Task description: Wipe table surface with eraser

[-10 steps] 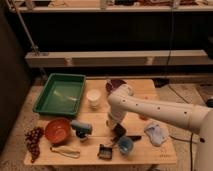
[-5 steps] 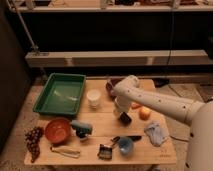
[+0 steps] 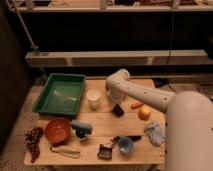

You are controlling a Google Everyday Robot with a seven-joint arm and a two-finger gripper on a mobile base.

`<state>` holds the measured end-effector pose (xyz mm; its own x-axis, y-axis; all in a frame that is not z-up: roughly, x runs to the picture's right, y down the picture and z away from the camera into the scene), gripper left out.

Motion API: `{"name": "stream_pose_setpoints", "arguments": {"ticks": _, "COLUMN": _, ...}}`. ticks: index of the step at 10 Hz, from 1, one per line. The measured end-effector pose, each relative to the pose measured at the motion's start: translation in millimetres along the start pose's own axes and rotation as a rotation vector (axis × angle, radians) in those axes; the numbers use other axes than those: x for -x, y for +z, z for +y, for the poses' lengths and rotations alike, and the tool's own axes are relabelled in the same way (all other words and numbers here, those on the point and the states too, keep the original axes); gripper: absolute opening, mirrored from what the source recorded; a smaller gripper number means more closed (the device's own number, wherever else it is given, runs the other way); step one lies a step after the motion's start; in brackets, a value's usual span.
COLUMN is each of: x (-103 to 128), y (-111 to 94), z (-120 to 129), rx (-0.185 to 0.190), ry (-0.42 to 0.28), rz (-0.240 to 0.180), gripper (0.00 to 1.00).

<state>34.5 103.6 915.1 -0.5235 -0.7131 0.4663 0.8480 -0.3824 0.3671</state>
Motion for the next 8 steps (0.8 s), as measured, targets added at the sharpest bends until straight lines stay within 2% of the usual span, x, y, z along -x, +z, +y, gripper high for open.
{"name": "stream_pose_setpoints", "arguments": {"ticks": 3, "x": -13.1, "y": -6.9, "z": -41.8, "rx": -0.028, "ry": -0.087, "rz": 0.011, "gripper": 0.0}}
{"name": "stream_pose_setpoints", "arguments": {"ticks": 5, "x": 5.0, "y": -11.6, "z": -57.3, "rx": -0.032, "ry": -0.136, "rz": -0.013, "gripper": 0.0}}
{"name": "stream_pose_setpoints", "arguments": {"ticks": 8, "x": 48.8, "y": -16.8, "z": -72.8, "rx": -0.035, "ry": -0.168, "rz": -0.055, "gripper": 0.0}}
